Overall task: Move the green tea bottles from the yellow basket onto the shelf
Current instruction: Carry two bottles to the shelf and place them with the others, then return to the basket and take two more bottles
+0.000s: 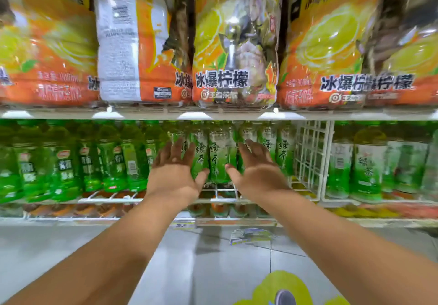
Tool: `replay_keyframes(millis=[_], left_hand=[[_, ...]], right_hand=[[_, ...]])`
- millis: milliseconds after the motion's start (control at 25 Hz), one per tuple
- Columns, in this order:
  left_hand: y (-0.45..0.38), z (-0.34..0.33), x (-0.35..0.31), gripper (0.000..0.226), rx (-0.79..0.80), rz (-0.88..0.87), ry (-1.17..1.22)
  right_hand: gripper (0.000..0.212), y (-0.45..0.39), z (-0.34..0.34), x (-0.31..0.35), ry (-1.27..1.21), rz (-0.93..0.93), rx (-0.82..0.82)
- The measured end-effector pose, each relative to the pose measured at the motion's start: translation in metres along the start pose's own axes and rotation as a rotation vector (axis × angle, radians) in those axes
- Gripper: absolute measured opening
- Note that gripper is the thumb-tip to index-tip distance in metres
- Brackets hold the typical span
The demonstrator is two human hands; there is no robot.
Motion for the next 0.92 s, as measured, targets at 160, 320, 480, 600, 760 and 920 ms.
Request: replay_keyframes(millis=[160,320,480,600,760,920], left_hand=[[0.032,0.030,-0.006,0.082,0.022,-0.021,-0.080],[0.084,0.066,-0.003,0.091,-0.109,-0.018,-0.123],[0.137,0.097,-0.005,0.087,-0.179,-0.036,-0.048],[0.187,0.117,-0.003,0.084,-0.229,-0.104,-0.021],[0.269,0.161,0.016,0.083,-0.259,-0.164,0.000],[0.355,0.217,0.038,0.085,-0.239,-0.154,0.040]], right_hand=[[0.078,0.023,0.027,0.015,0.115,0.076,0.073],[0.078,0.073,0.054,0.038,0.218,0.153,-0.006],[0.078,0.125,0.075,0.055,0.216,0.199,-0.057],[0.083,0.182,0.093,0.066,0.170,0.168,-0.108],[0.080,0.263,0.125,0.100,0.108,0.120,-0.163],[0.076,0.346,0.174,0.149,0.030,0.095,-0.207]])
Point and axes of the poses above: each hand's wrist, its own y-axis away from the middle knuckle, its own z-axis out of the back of the hand, x = y × z, the point moved 7 cm from there along -y, towards the middle knuckle, and after that the axes turned 15 degrees about z, right-handed, at the moved point
